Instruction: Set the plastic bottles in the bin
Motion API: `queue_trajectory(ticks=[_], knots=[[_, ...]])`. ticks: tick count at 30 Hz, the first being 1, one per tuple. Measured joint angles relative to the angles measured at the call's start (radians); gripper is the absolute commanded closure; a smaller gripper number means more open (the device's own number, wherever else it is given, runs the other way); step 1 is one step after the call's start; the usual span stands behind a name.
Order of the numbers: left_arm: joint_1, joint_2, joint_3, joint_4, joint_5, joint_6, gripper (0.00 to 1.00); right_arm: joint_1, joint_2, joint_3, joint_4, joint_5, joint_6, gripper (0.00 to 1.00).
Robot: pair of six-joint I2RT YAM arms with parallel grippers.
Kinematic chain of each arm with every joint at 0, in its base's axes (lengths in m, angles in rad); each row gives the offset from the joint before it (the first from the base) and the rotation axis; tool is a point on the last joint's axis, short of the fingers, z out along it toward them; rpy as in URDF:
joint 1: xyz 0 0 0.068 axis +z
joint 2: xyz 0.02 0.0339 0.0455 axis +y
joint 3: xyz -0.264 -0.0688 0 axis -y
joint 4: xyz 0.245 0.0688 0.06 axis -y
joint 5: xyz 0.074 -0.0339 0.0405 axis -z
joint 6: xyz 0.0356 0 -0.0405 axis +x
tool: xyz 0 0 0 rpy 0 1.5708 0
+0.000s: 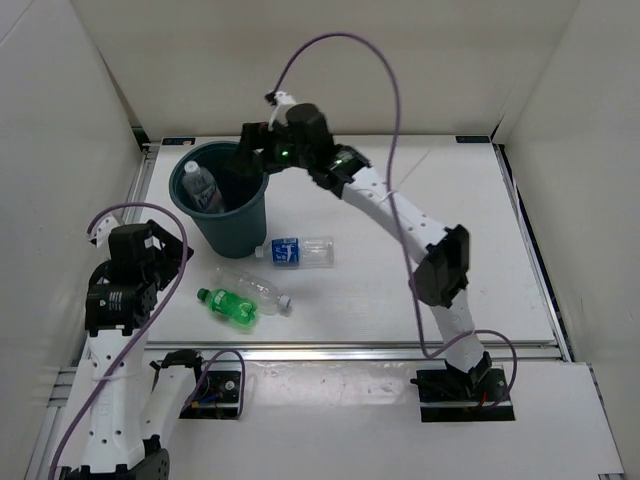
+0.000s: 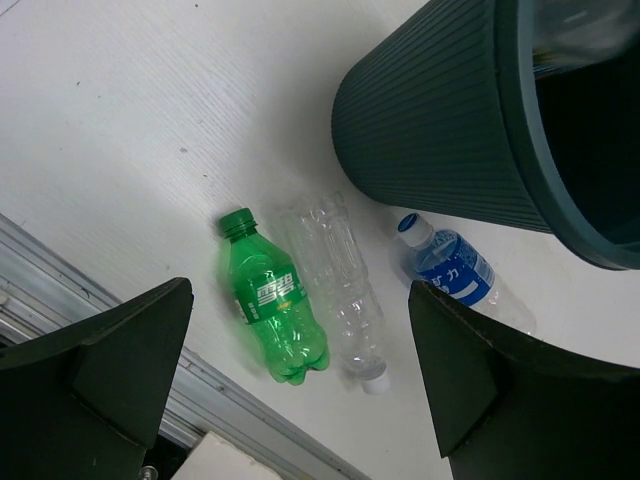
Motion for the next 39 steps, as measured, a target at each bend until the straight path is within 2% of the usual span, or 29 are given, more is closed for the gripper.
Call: queue_trajectory(ticks=[4, 9, 12, 16, 21, 27, 33, 39], knots=[[0.000, -0.028, -0.005, 0.000, 0.013, 0.003, 0.00, -0.124, -0.218, -0.196, -0.074, 0.026, -0.030, 0.00], [0.000, -0.212, -0.128, 0.012, 0.005, -0.051, 0.00, -0.335, -0.493, -0.417, -0.114, 0.041, -0.130, 0.00], [0.000, -0.288, -0.185, 0.015, -0.010, -0.074, 0.00, -0.325, -0.528, -0.515, -0.135, 0.023, -0.200, 0.00], [0.000, -0.311, -0.208, 0.050, -0.020, -0.077, 0.00, -0.246, -0.429, -0.645, -0.158, -0.035, -0.312, 0.03], [0.000, -0.217, -0.203, 0.082, -0.024, -0.069, 0.00, -0.213, -0.238, -0.703, -0.201, -0.139, -0.367, 0.03], [0.000, -0.084, -0.161, 0.080, -0.018, -0.050, 0.00, -0.222, -0.138, -0.629, -0.198, -0.225, -0.369, 0.02], [0.000, -0.045, -0.105, 0.054, -0.001, -0.023, 0.00, -0.221, -0.037, -0.494, -0.156, -0.285, -0.362, 0.00], [0.000, -0.031, -0.085, 0.018, 0.007, -0.013, 0.00, -0.220, 0.031, -0.498, -0.146, -0.335, -0.343, 0.02]])
